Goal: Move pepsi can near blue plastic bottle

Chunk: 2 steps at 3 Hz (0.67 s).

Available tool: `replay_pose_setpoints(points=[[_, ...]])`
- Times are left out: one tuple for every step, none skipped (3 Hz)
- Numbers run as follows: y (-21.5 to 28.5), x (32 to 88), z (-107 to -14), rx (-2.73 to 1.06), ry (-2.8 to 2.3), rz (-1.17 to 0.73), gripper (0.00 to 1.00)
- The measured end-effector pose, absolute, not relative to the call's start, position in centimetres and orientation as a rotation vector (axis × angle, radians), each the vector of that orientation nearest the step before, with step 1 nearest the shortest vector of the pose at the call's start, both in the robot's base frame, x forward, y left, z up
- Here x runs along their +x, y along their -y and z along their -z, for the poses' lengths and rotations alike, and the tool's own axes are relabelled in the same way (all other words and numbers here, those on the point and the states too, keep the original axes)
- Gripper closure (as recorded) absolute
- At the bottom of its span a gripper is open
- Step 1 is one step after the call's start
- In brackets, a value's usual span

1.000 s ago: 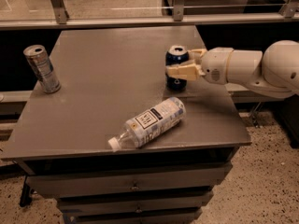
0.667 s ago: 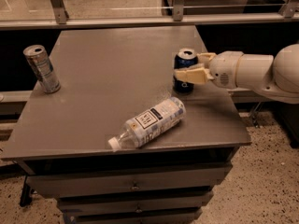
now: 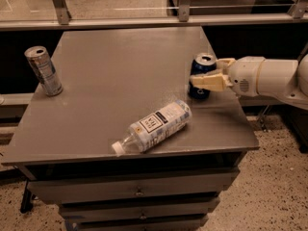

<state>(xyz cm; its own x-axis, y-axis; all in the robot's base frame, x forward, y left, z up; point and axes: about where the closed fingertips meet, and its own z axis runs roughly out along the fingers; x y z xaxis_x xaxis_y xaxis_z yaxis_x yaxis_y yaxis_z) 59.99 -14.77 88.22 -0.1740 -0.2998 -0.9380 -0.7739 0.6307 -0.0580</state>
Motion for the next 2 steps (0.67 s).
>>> replay_pose_setpoints(points=[[14.73,59.70,-88.13,-0.879,-1.755,-0.549,0.61],[14.73,59.69,-88.19,-0.879,-1.755,-0.549,0.37]])
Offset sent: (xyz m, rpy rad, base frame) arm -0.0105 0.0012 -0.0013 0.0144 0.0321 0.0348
